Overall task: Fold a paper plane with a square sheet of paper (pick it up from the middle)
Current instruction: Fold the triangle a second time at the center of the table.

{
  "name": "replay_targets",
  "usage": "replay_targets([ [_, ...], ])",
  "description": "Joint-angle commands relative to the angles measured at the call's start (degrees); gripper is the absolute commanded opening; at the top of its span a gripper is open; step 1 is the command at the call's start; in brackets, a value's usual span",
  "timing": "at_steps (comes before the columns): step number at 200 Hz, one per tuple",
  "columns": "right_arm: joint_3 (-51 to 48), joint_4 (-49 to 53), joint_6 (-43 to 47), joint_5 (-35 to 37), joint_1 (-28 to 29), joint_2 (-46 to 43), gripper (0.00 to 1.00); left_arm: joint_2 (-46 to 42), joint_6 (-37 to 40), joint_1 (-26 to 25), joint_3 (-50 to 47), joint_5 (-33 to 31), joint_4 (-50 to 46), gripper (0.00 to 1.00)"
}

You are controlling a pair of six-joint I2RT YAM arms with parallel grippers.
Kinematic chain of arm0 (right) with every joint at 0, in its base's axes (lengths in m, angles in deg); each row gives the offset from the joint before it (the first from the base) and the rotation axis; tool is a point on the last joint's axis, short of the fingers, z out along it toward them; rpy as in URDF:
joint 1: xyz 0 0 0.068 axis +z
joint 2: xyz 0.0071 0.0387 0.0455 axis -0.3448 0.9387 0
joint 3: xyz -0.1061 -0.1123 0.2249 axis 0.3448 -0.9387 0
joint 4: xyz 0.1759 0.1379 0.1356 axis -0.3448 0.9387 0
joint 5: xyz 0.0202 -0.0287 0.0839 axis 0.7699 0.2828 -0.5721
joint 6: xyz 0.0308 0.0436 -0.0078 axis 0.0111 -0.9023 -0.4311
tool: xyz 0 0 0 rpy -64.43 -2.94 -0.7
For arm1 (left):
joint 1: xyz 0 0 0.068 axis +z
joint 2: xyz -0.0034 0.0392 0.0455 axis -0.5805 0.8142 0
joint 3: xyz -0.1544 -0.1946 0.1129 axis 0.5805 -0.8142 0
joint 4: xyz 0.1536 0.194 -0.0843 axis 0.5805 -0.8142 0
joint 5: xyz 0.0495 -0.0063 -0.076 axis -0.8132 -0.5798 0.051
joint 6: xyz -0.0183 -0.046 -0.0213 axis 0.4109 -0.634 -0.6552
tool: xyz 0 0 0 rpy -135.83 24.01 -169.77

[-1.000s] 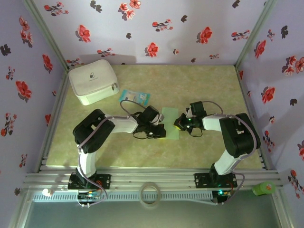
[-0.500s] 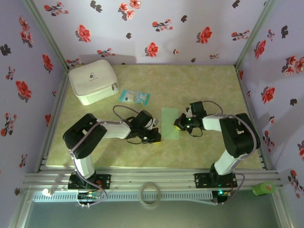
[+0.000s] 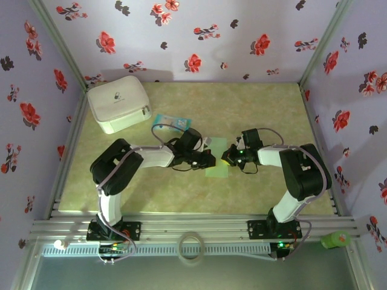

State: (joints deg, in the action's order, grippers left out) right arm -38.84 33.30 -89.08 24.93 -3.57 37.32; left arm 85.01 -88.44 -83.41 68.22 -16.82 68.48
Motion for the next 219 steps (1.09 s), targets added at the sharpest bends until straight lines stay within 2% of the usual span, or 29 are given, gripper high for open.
replay_targets([
  [1, -0.52, 6.37, 1.24, 5.77, -0.69, 0.93, 0.00, 3.01, 1.11, 0.46, -1.64, 0.69, -3.72, 0.02],
  [55, 0.07, 8.32, 2.69, 6.33, -0.68, 0.89, 0.00, -0.90, -1.62, 0.46, -11.68, -0.28, 0.80, 0.02],
  [102, 0.51, 8.68, 2.88, 6.45, -0.64, 0.74, 0.00, -7.33, 0.21, 0.45, -14.77, -0.57, -1.38, 0.01],
  [142, 1.35, 8.04, 3.26, 4.10, -0.57, 0.03, 0.01, -10.86, 6.32, 1.00, -7.52, -4.25, -10.44, 0.01],
  [178, 5.51, 8.68, 4.27, 0.80, -0.20, -1.26, 0.06, -7.95, 8.16, 3.15, -0.02, -4.45, -11.08, 0.00],
  [219, 8.98, 14.92, 4.84, 6.46, -0.12, -5.64, 0.16, 0.00, 12.10, 3.74, 12.40, -2.66, -18.25, 0.02],
])
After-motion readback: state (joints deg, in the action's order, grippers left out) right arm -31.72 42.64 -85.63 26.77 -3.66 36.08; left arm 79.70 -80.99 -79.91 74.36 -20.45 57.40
